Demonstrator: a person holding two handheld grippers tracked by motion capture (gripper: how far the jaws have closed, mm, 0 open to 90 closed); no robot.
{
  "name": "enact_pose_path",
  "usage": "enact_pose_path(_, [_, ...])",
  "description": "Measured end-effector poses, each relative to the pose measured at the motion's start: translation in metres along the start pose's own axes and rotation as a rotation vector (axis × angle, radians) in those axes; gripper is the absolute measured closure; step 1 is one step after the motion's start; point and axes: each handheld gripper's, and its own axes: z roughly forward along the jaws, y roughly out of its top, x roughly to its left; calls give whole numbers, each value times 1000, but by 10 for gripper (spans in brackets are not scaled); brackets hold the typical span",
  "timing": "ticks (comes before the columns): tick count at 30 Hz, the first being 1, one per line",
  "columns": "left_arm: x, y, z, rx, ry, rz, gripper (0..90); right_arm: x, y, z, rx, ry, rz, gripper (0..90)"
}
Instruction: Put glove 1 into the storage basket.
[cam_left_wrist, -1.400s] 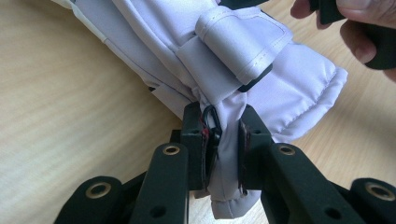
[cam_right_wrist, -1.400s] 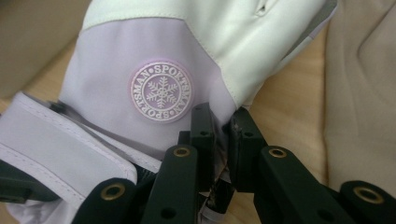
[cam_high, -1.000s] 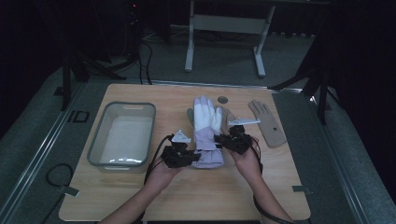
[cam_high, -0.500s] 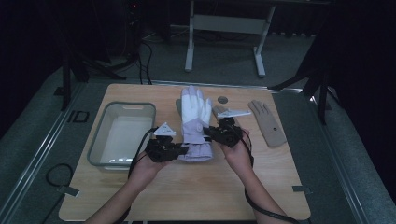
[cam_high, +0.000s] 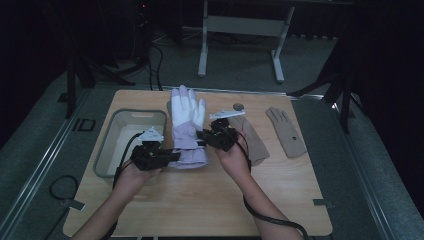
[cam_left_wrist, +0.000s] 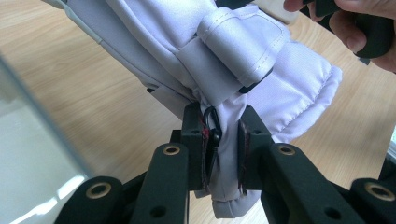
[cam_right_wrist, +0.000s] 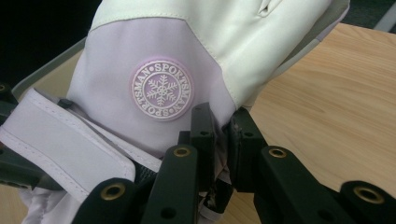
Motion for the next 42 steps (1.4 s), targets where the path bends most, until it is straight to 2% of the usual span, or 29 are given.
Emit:
enact_pose_path(6, [15, -9, -23, 3, 25, -5, 771, 20, 12, 17, 1, 25, -30, 821])
enact_pose_path(11, [27, -17, -42, 0, 45, -25, 771, 38, 23, 33, 5, 49, -47, 821])
enact_pose_path(15, [30, -22, -53, 5, 71, -22, 771, 48, 29, 42, 12, 69, -60, 820])
enact_pose_path(20, [45, -32, -75, 4, 106, -44, 770, 69, 41, 62, 19, 96, -80, 820])
enact_pose_path(26, [64, -44, -93, 12, 123, -75, 770, 88, 50, 85, 23, 123, -85, 820])
enact_pose_path(27, [64, -44, -93, 12, 123, -75, 770, 88, 50, 85, 23, 123, -85, 820])
enact_pose_path(33, [82, -58, -97, 31, 117, -118, 770, 100, 51, 110, 55, 136, -89, 821])
enact_pose_path(42, [99, -77, -77, 95, 74, -186, 768, 97, 34, 137, 140, 125, -64, 821])
